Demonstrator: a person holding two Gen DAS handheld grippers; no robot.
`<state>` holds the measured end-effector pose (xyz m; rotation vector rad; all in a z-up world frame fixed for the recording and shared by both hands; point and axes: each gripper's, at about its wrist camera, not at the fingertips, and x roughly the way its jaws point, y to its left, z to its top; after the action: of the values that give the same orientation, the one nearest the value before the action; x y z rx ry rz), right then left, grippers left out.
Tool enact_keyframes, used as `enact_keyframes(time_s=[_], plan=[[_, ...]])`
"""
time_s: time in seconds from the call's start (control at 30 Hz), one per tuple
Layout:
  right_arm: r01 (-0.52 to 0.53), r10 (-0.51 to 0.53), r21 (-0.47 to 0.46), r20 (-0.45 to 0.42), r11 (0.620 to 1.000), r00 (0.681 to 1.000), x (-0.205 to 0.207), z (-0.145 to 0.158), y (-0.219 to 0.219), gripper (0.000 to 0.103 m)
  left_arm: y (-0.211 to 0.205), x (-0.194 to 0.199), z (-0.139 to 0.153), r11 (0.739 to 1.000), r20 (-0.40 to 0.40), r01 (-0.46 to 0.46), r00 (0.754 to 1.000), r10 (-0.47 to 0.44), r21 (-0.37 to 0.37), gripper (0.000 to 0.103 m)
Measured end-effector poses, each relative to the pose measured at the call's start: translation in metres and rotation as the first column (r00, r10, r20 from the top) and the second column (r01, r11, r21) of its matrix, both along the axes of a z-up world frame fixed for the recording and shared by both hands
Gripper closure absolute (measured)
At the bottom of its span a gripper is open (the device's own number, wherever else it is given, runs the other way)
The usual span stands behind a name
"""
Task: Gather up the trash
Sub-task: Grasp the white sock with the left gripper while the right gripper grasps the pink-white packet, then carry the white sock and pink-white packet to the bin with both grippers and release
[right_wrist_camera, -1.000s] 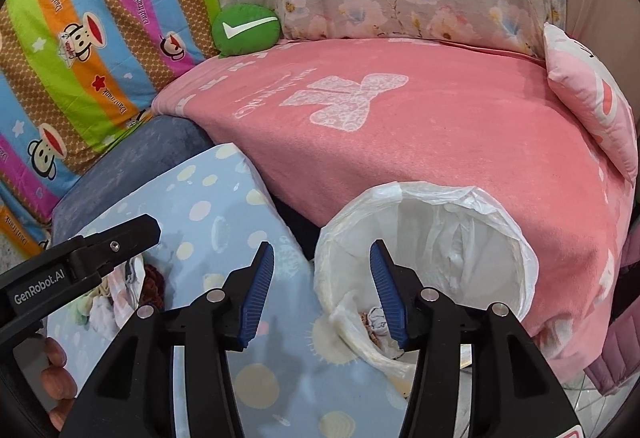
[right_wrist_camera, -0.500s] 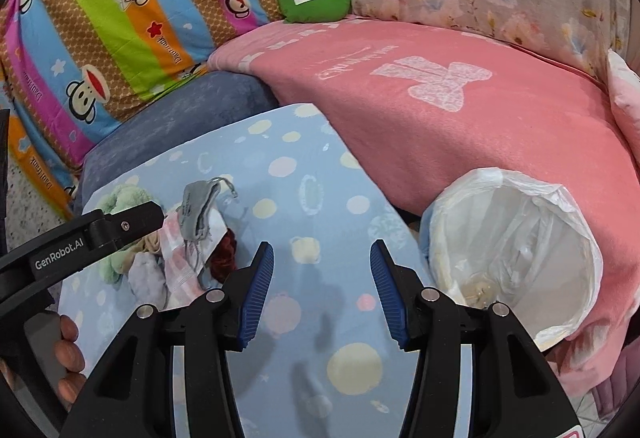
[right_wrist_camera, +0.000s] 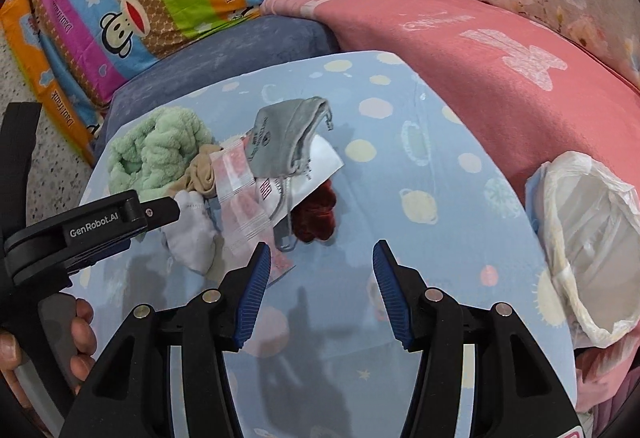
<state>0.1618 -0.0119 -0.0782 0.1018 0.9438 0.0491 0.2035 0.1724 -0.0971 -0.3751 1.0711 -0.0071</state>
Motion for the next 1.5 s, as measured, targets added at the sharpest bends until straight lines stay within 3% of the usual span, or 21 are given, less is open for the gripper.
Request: enact_keyframes(time_s=[0.23,0.43,0.5,0.57,0.63,0.77,0.97,1.2,1.5], plan=[[-0.053,0.052,-0.007,-0.056,0.999,0.997,0.015,-0.027,0.031,0.051,0.007,0.013,-0.02,0.999,-0.053,0.0,0.999,-0.003,-0.048,0.024],[-0.076,0.074,-0.012,-0.094,0.997,0.993,0.027,-0.047,0.046,0.051,0.006,0.019,-0.035,0.996,-0.089,0.027,0.995,-0.035,-0.084,0.043],[-0.082,0.08,-0.012,-0.107,0.997,0.991,0.032,-0.052,0.049,0.051,0.007,0.02,-0.04,0.994,-0.1,0.032,0.994,-0.042,-0.103,0.054],[-0.088,0.086,-0.009,-0.12,0.996,0.989,0.035,-0.057,0.051,0.057,0.008,0.021,-0.042,0.992,-0.103,0.042,0.993,-0.054,-0.118,0.061],[-0.095,0.093,-0.005,-0.132,0.995,0.987,0.038,-0.061,0.053,0.072,0.008,0.02,-0.04,0.992,-0.093,0.051,0.994,-0.062,-0.119,0.066],[-0.088,0.089,0.01,-0.127,0.996,0.988,0.038,-0.061,0.049,0.083,0.007,0.018,-0.032,0.991,-0.075,0.063,0.995,-0.072,-0.12,0.072],[-0.07,0.073,0.041,-0.074,0.997,0.995,0.032,-0.036,0.036,0.088,0.0,0.009,-0.01,0.991,-0.024,0.079,0.996,-0.082,-0.107,0.074],[-0.056,0.053,0.075,0.04,0.996,0.998,0.016,0.016,0.018,0.088,-0.021,-0.005,0.035,0.989,0.075,0.124,0.99,-0.118,-0.085,0.074],[0.005,-0.022,0.091,0.187,0.996,0.982,-0.012,0.078,-0.027,0.088,-0.071,-0.023,0.093,0.974,0.196,0.221,0.958,-0.207,-0.052,0.074]])
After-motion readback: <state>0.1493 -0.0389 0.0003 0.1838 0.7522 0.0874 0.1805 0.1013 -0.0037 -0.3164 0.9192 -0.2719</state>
